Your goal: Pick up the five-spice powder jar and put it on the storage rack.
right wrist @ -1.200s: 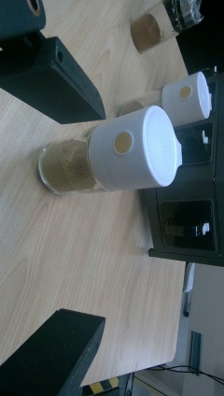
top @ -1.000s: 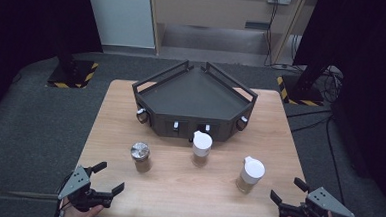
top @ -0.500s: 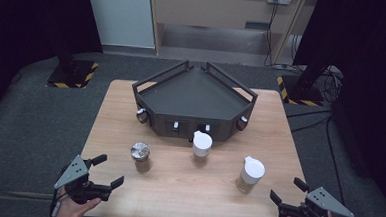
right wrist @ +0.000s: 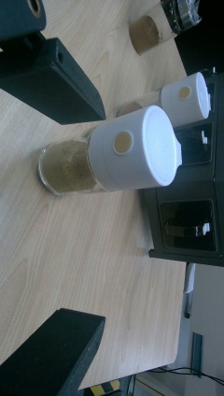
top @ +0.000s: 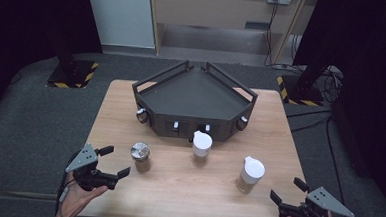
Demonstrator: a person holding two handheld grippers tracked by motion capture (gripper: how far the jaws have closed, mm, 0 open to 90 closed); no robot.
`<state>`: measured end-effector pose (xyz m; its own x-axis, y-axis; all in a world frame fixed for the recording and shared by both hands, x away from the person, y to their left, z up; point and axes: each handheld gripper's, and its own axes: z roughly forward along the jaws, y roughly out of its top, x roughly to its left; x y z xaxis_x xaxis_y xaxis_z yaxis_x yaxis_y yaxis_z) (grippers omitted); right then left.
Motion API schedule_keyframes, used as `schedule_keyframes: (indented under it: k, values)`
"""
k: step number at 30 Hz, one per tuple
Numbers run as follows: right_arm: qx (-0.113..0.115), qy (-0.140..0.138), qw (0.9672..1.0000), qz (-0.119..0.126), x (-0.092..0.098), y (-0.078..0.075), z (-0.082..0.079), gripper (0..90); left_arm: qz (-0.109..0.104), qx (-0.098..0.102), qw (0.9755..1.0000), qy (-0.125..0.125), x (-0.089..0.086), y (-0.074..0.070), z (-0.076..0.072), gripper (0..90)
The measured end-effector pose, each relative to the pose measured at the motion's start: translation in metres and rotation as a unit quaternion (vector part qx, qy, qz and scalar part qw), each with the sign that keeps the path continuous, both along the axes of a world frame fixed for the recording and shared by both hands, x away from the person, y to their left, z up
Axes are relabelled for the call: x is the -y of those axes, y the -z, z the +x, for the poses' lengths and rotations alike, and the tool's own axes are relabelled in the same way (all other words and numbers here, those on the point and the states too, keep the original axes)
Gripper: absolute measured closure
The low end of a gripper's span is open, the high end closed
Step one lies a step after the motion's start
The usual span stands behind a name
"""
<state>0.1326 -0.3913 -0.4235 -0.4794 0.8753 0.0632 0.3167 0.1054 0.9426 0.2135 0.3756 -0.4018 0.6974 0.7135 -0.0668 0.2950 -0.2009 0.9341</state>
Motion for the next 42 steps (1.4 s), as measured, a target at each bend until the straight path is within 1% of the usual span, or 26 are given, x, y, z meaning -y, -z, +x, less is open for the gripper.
schedule_keyframes:
  k: [10, 14, 16, 22, 26, 28, 30, 36, 38, 39, 42]
  values:
    - [0.0, 0.0, 1.0, 0.001, 0.0, 0.0, 0.0, 3.8, 0.0, -0.009, 1.0, -0.001, 0.009, 0.007, 0.018, 1.5]
    - [0.0, 0.0, 1.0, 0.002, 0.001, 0.0, 0.0, 3.9, 0.004, -0.01, 0.9999, -0.002, 0.016, 0.01, 0.023, 2.1]
    - [0.0, 0.0, 1.0, 0.002, 0.001, 0.0, 0.0, 3.9, 0.012, -0.01, 0.9998, -0.007, 0.02, 0.01, 0.025, 2.3]
    - [0.0, 0.0, 1.0, 0.003, 0.001, 0.001, 0.0, 4.0, 0.012, -0.013, 0.9998, -0.008, 0.029, 0.015, 0.031, 4.2]
    - [0.0, -0.001, 1.0, 0.003, 0.001, 0.001, 0.0, 4.1, 0.014, -0.016, 0.9997, -0.01, 0.035, 0.019, 0.034, 8.1]
    - [0.0, -0.001, 1.0, 0.003, 0.001, 0.001, 0.0, 4.1, 0.019, -0.016, 0.9996, -0.012, 0.038, 0.021, 0.035, 11.0]
    - [0.0, -0.001, 1.0, 0.004, 0.002, 0.001, 0.0, 4.1, 0.017, -0.016, 0.9996, -0.013, 0.041, 0.023, 0.036, 13.1]
    - [-0.001, -0.001, 1.0, 0.005, 0.002, 0.001, 0.0, 4.2, 0.022, -0.014, 0.9993, -0.025, 0.05, 0.028, 0.038, 19.7]
    - [-0.001, -0.001, 1.0, 0.005, 0.002, 0.001, 0.0, 4.2, 0.025, -0.011, 0.999, -0.034, 0.055, 0.03, 0.036, 24.0]
    - [-0.001, -0.001, 1.0, 0.005, 0.002, 0.001, 0.0, 4.2, 0.026, -0.01, 0.9989, -0.038, 0.056, 0.03, 0.036, 24.0]
    - [-0.001, -0.002, 1.0, 0.005, 0.002, 0.001, 0.001, 4.3, 0.022, -0.006, 0.9985, -0.05, 0.058, 0.032, 0.033, 29.4]
